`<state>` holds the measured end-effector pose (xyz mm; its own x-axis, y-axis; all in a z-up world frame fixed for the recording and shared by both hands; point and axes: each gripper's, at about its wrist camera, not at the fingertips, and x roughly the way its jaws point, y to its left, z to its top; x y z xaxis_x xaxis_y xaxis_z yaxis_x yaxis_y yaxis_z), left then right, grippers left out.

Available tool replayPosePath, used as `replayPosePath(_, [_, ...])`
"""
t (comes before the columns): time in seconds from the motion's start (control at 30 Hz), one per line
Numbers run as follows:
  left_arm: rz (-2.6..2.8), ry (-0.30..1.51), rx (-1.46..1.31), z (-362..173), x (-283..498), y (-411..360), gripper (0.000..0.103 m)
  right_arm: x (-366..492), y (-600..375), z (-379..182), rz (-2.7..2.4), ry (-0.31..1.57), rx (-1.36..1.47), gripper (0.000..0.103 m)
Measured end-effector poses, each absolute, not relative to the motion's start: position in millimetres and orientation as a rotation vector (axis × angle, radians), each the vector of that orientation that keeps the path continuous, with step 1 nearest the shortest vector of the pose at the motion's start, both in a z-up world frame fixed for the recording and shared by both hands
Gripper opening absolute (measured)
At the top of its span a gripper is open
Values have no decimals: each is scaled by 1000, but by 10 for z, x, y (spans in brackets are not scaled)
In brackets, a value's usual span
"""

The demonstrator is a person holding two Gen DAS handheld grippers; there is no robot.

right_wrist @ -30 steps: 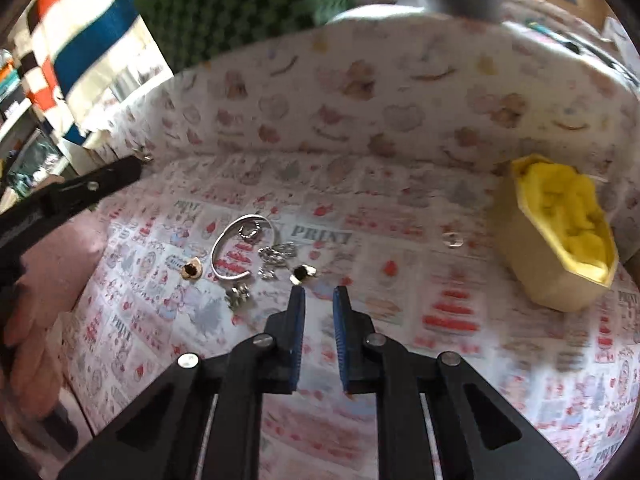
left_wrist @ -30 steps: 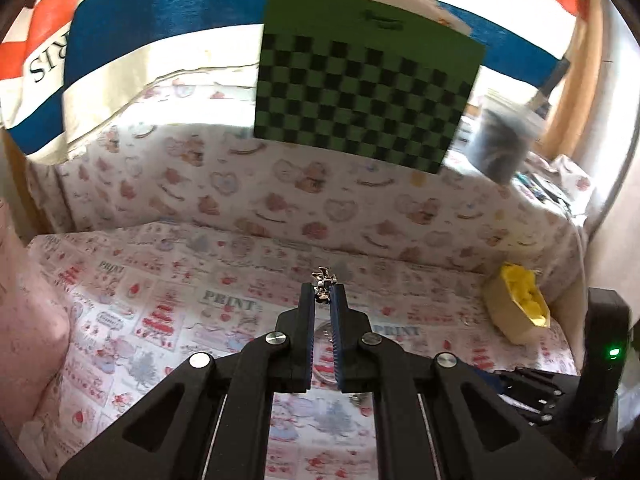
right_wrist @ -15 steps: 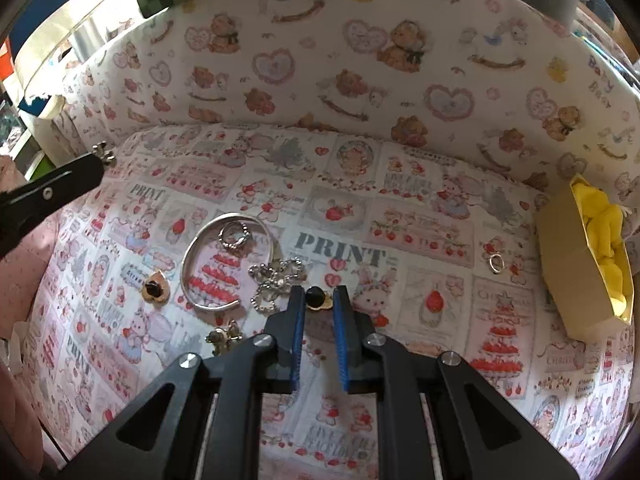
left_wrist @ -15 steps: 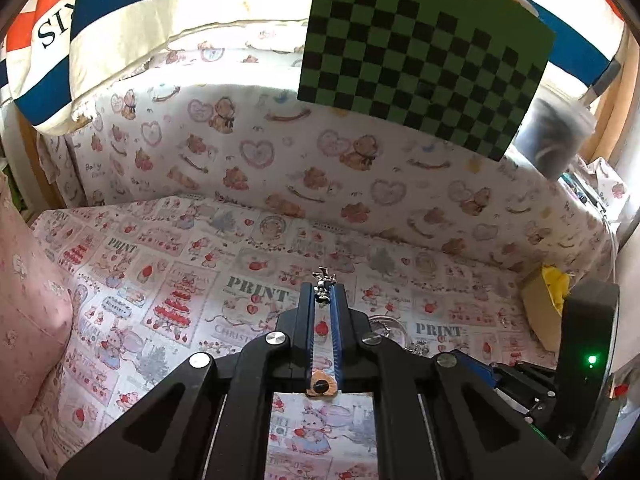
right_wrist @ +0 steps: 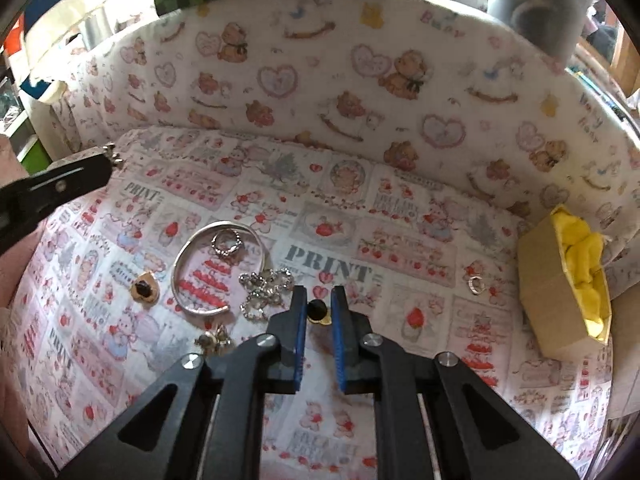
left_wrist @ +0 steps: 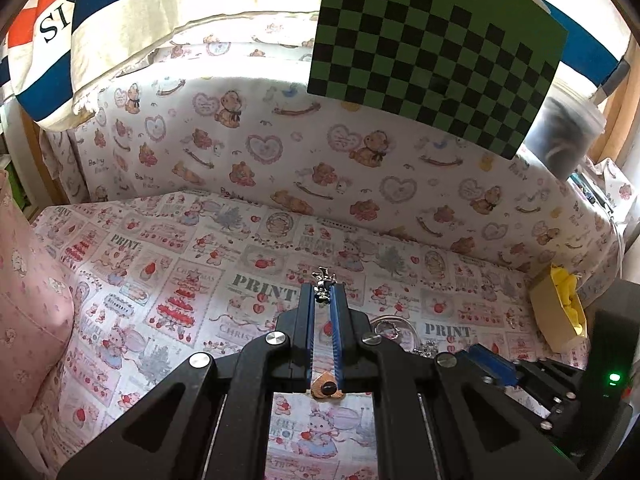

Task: Organize jewelry
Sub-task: 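Carry charm and ring to the gold octagonal box and open both tools inside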

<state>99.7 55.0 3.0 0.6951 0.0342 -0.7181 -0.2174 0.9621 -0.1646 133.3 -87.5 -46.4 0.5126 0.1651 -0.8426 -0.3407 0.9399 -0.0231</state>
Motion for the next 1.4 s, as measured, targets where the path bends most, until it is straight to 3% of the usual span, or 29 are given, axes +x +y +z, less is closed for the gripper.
replayPosePath(0.53, [114, 674, -183, 122, 895, 281, 7, 849, -1817, 32, 426, 698, 0, 11])
replayPosePath(0.87, [79, 596, -91, 176, 780, -44, 7, 841, -2158, 211, 436, 638, 74, 11])
replayPosePath(1.13, [-9, 518, -62, 453, 547, -304, 7, 768, -2647, 550, 438, 515, 215, 11])
replayPosePath(1.4, [-206, 568, -42, 809, 791, -949, 7, 985, -3231, 533, 346, 501, 360, 11])
